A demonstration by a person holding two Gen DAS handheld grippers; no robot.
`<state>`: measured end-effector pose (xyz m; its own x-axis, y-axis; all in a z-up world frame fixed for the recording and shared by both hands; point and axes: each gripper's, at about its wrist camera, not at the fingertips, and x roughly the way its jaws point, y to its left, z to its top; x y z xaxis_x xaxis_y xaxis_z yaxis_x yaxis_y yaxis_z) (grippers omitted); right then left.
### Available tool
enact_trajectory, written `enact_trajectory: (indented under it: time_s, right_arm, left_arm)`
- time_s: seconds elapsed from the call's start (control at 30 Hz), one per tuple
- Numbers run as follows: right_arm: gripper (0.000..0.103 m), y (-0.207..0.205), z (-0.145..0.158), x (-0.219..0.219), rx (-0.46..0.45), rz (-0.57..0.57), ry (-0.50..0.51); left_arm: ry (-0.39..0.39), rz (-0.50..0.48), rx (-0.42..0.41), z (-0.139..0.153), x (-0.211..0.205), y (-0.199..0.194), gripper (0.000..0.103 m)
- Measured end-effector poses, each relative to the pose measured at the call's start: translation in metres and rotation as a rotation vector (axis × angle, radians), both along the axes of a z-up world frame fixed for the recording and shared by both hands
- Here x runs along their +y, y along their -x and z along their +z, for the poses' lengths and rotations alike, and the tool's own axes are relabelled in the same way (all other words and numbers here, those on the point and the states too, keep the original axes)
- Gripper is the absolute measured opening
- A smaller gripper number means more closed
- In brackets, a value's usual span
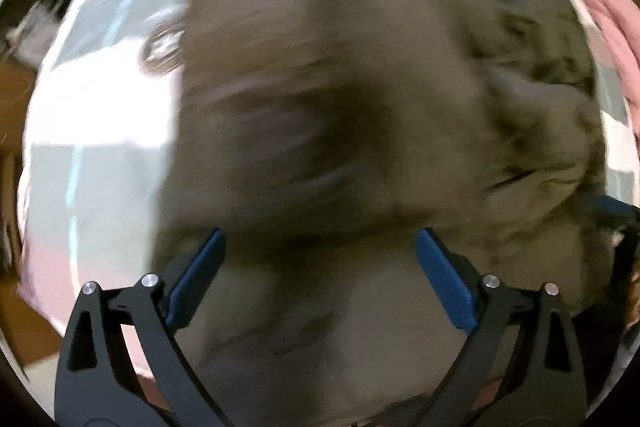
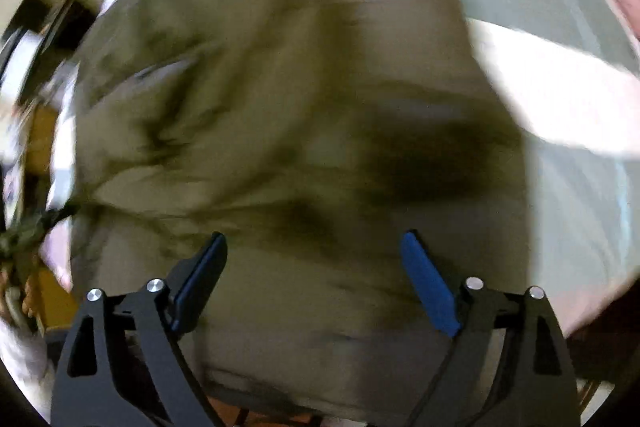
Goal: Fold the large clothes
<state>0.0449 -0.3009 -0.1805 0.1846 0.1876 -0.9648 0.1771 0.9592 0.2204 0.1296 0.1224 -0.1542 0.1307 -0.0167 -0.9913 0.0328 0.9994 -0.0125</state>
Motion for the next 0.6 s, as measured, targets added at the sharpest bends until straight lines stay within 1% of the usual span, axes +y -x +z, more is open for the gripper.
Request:
enact_trajectory:
  time_s: [0.03,0.07,0.1,0.13,0.2,0.23,0.27,0.3,0.33,0.37,0.43,0.47,0.5,0.53,0.57,0.6]
  right_arm:
    - [0.093,0.01,-0.004,-0.021,0.018,-0.055,0.032]
    - [0.094,0.024,-0.011,-0.045,0.047,-0.118,0.053]
    - [0.094,0.035,-0.019,-0.063,0.077,-0.164,0.047]
    - [0.094,0.048,-0.03,-0.082,0.124,-0.206,0.016]
    - [0.094,0.062,-0.051,-0.096,0.205,-0.247,-0.065]
    - [0.096,0.069,-0.06,-0.103,0.241,-0.259,-0.119]
    - [0.099,0.074,-0.068,-0.107,0.269,-0.264,-0.164]
    - [0.099,0.081,-0.077,-0.109,0.305,-0.265,-0.225]
    - [0.099,0.086,-0.083,-0.112,0.332,-0.26,-0.263]
    - [0.102,0.09,-0.085,-0.112,0.345,-0.254,-0.274]
    - [0.101,0.093,-0.084,-0.111,0.34,-0.23,-0.271]
    - [0.084,0.092,-0.078,-0.109,0.315,-0.225,-0.295]
    - [0.07,0.091,-0.071,-0.109,0.293,-0.217,-0.322]
    - [0.048,0.09,-0.066,-0.112,0.271,-0.205,-0.358]
    - [0.031,0.088,-0.06,-0.114,0.249,-0.194,-0.393]
    - [0.026,0.085,-0.054,-0.113,0.216,-0.175,-0.44]
  left_arm:
    - [-0.003,0.039,0.012,-0.003,0.016,0.005,0.097]
    - [0.006,0.104,0.038,-0.01,0.04,0.016,0.097]
    - [0.025,0.16,0.068,-0.017,0.06,0.026,0.097]
    - [0.052,0.22,0.106,-0.026,0.081,0.039,0.097]
    - [0.096,0.298,0.182,-0.042,0.108,0.057,0.097]
    - [0.115,0.317,0.212,-0.049,0.114,0.064,0.097]
    - [0.157,0.337,0.253,-0.059,0.118,0.074,0.098]
    - [0.198,0.347,0.284,-0.066,0.118,0.081,0.1]
    - [0.229,0.346,0.31,-0.072,0.116,0.086,0.101]
    - [0.242,0.341,0.325,-0.075,0.113,0.089,0.101]
    - [0.262,0.325,0.356,-0.082,0.103,0.092,0.101]
    - [0.274,0.315,0.382,-0.088,0.096,0.095,0.101]
    - [0.289,0.307,0.406,-0.093,0.091,0.096,0.101]
    - [0.299,0.302,0.42,-0.098,0.085,0.094,0.101]
    - [0.304,0.296,0.431,-0.102,0.081,0.098,0.1]
    - [0.301,0.286,0.428,-0.101,0.078,0.099,0.085]
